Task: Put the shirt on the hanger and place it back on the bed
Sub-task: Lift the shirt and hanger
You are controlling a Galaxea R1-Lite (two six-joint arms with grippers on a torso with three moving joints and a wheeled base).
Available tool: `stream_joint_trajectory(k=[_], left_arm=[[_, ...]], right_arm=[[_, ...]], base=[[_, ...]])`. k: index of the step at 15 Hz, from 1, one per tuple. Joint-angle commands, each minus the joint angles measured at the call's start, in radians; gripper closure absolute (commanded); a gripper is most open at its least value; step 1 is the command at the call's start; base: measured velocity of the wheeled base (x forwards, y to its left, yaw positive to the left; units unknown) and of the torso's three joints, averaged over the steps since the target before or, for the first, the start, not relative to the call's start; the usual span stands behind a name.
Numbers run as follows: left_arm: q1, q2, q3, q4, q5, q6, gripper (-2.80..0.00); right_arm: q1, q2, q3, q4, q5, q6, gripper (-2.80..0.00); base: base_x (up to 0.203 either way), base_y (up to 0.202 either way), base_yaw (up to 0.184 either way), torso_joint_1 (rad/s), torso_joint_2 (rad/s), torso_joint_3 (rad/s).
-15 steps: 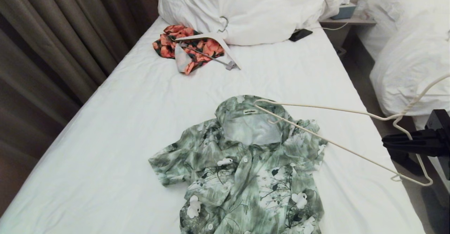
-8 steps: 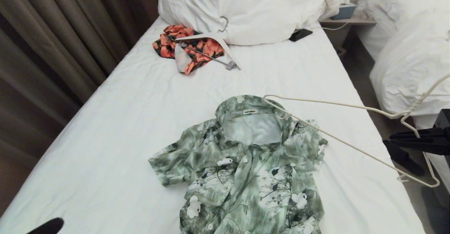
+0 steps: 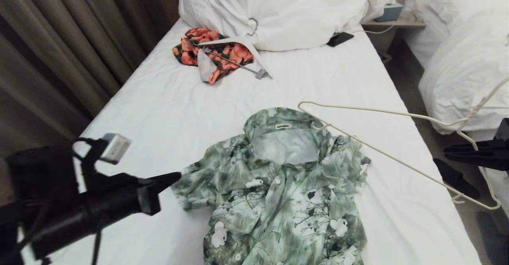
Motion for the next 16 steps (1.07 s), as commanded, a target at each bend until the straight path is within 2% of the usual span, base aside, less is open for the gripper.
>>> stream_joint_trajectory(k=[1,4,5,6,8,12,15,16], left_arm=[[-0.106,0.286,-0.097,-0.095,0.052,-0.003,0.0],[-0.168,0.452,-0.281,-0.132,0.122,0.001,0.0],[-0.206,0.483,-0.319,-0.13,0.136,0.003,-2.8],[-0.231,0.501,-0.348,-0.121,0.155,0.003,-2.8],[-0.229,0.534,-0.403,-0.106,0.197,0.009,-2.8],[-0.232,0.508,-0.408,-0.064,0.202,0.019,-2.8],[-0.279,0.505,-0.408,-0.065,0.211,0.019,-2.8],[-0.311,0.51,-0.41,-0.066,0.243,0.02,-2.8]], right_arm=[[0.003,-0.009,0.002,0.01,0.006,-0.007,0.0],[0.005,-0.011,0.0,0.025,0.005,-0.007,0.0],[0.005,-0.006,0.0,0.025,0.005,-0.005,0.0],[0.005,-0.001,0.0,0.026,0.006,-0.005,0.0],[0.005,-0.002,0.006,0.029,0.005,-0.005,0.0],[0.004,-0.005,0.006,0.028,0.003,-0.005,0.0],[0.0,0.001,0.002,0.028,0.003,-0.002,0.0],[0.0,0.001,0.002,0.028,0.003,0.002,0.0]], base=[[0.0,0.0,0.0,0.0,0.0,0.0],[0.0,0.0,0.0,0.0,0.0,0.0],[0.0,0.0,0.0,0.0,0.0,0.0],[0.0,0.0,0.0,0.0,0.0,0.0],[0.0,0.0,0.0,0.0,0.0,0.0],[0.0,0.0,0.0,0.0,0.0,0.0],[0.0,0.0,0.0,0.0,0.0,0.0],[0.0,0.0,0.0,0.0,0.0,0.0]])
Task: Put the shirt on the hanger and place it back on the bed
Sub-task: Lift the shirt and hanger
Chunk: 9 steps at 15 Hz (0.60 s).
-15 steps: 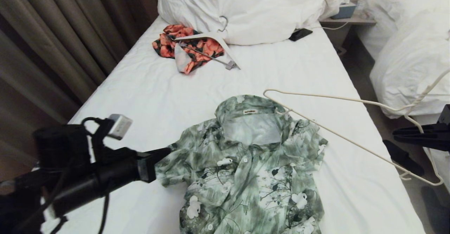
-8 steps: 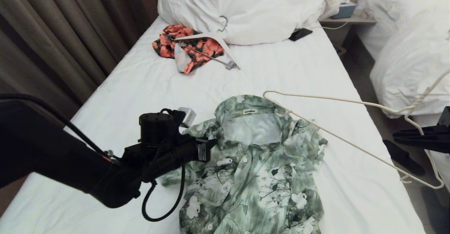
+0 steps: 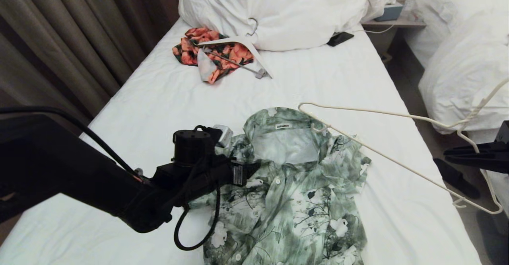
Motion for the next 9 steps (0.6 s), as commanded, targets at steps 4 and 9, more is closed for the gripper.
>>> stream_joint_trajectory(k=[4,9], left_arm=[[-0.023,0.1,-0.088,-0.007,0.09,0.104,-2.8],[0.023,0.142,-0.154,-0.008,0.152,0.209,-2.8]], right_arm=[[0.002,-0.008,0.001,0.003,0.009,-0.006,0.0],[0.001,-0.012,0.004,0.003,0.009,-0.006,0.0]], base=[[0.0,0.0,0.0,0.0,0.0,0.0],[0.0,0.0,0.0,0.0,0.0,0.0]])
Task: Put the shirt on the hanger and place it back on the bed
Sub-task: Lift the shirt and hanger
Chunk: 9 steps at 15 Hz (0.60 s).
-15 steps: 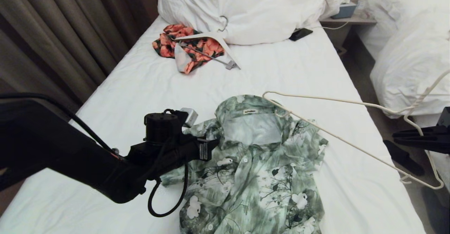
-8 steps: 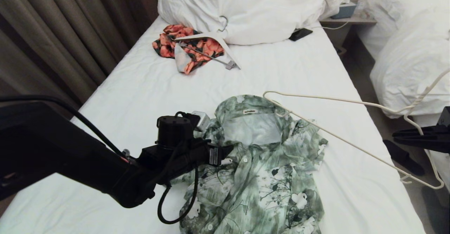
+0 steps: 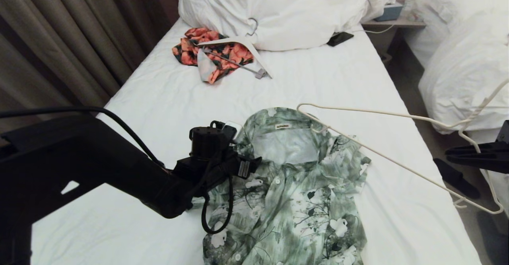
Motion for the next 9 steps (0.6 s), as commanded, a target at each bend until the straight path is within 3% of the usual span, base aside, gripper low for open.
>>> stream_joint_trajectory(k=[1,4,6,7,9], left_arm=[[0.007,0.024,-0.011,-0.006,0.003,0.004,-2.8],[0.008,0.068,-0.038,-0.045,0.013,0.004,-2.8],[0.011,0.101,-0.043,-0.111,0.047,0.04,-2.8],[0.01,0.115,-0.045,-0.141,0.07,0.055,0.0],[0.011,0.122,-0.044,-0.158,0.08,0.059,0.0]], right_arm=[[-0.001,-0.001,0.002,0.002,0.007,-0.007,0.0],[-0.002,-0.001,0.002,0.002,0.009,-0.007,0.0],[-0.002,-0.003,0.001,0.002,0.009,-0.007,0.0],[-0.002,-0.003,0.001,0.002,0.009,-0.007,0.0],[-0.004,-0.003,0.002,0.002,0.009,-0.007,0.0]], base=[[0.0,0.0,0.0,0.0,0.0,0.0],[0.0,0.0,0.0,0.0,0.0,0.0],[0.0,0.0,0.0,0.0,0.0,0.0],[0.0,0.0,0.0,0.0,0.0,0.0],[0.0,0.0,0.0,0.0,0.0,0.0]])
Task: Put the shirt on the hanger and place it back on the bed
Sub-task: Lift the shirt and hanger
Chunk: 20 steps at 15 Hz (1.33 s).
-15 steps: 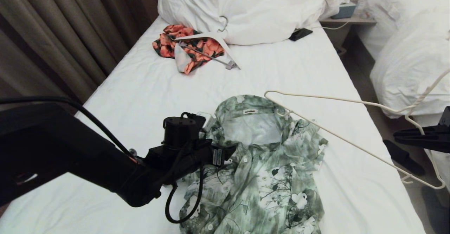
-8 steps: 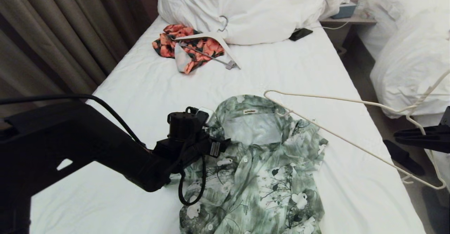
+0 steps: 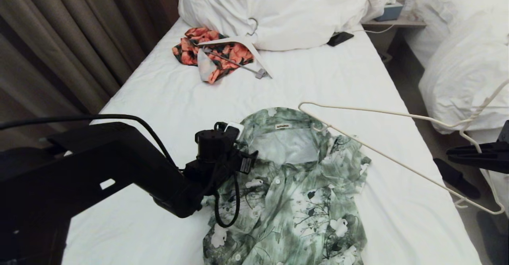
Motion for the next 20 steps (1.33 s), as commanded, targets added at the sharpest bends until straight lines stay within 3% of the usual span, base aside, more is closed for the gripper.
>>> stream_joint_trajectory(k=[1,6,8,11,12,15,20], left_arm=[[0.0,0.013,0.0,-0.006,0.002,0.002,0.0],[-0.003,0.002,0.002,-0.006,0.005,-0.006,0.0],[-0.006,-0.016,-0.001,0.002,0.011,-0.059,0.0],[-0.011,-0.068,0.003,0.01,0.016,-0.067,0.0],[-0.018,-0.091,0.003,0.031,0.023,-0.07,0.0],[-0.051,-0.151,0.003,0.172,0.027,-0.155,0.0],[-0.06,-0.085,0.0,0.131,0.022,-0.165,0.0]], right_arm=[[-0.001,0.0,0.0,0.003,0.007,-0.006,0.0],[-0.002,0.001,0.001,0.003,0.006,-0.005,0.0],[-0.002,0.001,0.0,0.003,0.006,0.0,0.0],[-0.002,0.001,0.002,0.003,0.006,0.0,0.0],[-0.002,0.001,0.002,0.004,0.006,0.001,0.0],[-0.002,0.003,0.002,0.003,0.006,0.004,0.0],[-0.002,-0.007,0.0,0.002,0.006,0.014,0.0]], base=[[0.0,0.0,0.0,0.0,0.0,0.0],[0.0,0.0,0.0,0.0,0.0,0.0],[0.0,0.0,0.0,0.0,0.0,0.0],[0.0,0.0,0.0,0.0,0.0,0.0],[0.0,0.0,0.0,0.0,0.0,0.0],[0.0,0.0,0.0,0.0,0.0,0.0],[0.0,0.0,0.0,0.0,0.0,0.0]])
